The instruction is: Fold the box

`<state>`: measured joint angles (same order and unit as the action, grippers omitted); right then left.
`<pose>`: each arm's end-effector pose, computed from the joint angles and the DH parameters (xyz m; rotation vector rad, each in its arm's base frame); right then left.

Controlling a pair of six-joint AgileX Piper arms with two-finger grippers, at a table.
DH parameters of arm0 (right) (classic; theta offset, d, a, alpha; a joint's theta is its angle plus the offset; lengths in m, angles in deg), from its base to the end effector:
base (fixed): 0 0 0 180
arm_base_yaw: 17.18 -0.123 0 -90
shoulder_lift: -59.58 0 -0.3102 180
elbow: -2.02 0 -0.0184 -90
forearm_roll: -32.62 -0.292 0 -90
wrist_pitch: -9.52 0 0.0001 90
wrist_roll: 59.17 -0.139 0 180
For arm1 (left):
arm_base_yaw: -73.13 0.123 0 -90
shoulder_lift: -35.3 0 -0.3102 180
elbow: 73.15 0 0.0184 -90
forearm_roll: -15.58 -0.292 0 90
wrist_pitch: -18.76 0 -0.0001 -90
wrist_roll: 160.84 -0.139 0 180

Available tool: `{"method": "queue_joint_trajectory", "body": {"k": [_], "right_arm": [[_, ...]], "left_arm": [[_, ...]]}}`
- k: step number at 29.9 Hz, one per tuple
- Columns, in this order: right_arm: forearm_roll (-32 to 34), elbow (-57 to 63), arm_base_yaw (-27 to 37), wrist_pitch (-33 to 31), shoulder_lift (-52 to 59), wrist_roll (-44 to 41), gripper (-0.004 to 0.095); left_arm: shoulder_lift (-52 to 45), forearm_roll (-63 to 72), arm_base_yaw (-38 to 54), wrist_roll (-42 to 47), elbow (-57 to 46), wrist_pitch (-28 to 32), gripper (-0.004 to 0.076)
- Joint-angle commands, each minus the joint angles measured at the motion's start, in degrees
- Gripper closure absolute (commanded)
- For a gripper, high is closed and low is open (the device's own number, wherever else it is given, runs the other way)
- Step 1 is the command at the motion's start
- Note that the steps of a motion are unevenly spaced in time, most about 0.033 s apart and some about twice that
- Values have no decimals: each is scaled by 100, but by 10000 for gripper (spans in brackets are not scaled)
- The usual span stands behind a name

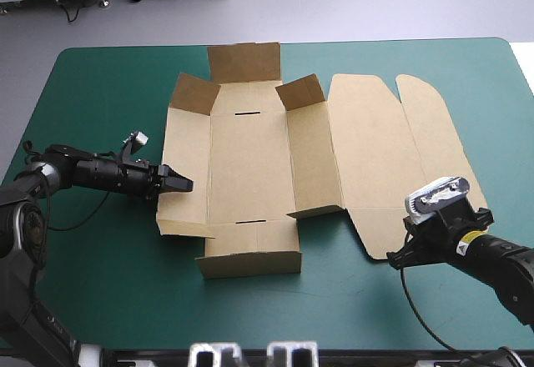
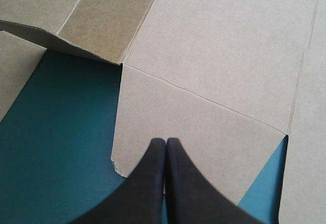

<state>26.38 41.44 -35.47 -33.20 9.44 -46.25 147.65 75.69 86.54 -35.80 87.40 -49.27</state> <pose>0.1827 0.0712 0.2887 -0.5684 2.2385 0.1740 0.3603 -0.0290 0.1465 0.1613 2.6102 -1.2758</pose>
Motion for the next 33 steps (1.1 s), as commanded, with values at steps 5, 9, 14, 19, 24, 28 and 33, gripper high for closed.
{"method": "queue_joint_trajectory", "body": {"k": [5,9,14,19,24,28,33], "right_arm": [[-29,-161,15,332,25,52,928],[-44,-161,15,332,25,52,928],[-56,-161,15,310,25,52,928],[-68,-161,15,235,25,52,928],[-68,-181,15,273,25,52,928],[-68,-280,15,295,25,-41,928],[-55,-579,15,284,25,-191,928]], "left_arm": [[-14,296,-39,88,113,-341,731],[-14,300,-39,26,165,-605,731],[-74,243,-51,51,542,-605,732],[-74,-374,-220,581,1290,-605,731],[-153,-1498,-889,1070,2247,-605,731],[-176,-2315,-1614,1425,3286,-605,731],[-176,-3208,-2364,1415,4520,-564,731]]}}
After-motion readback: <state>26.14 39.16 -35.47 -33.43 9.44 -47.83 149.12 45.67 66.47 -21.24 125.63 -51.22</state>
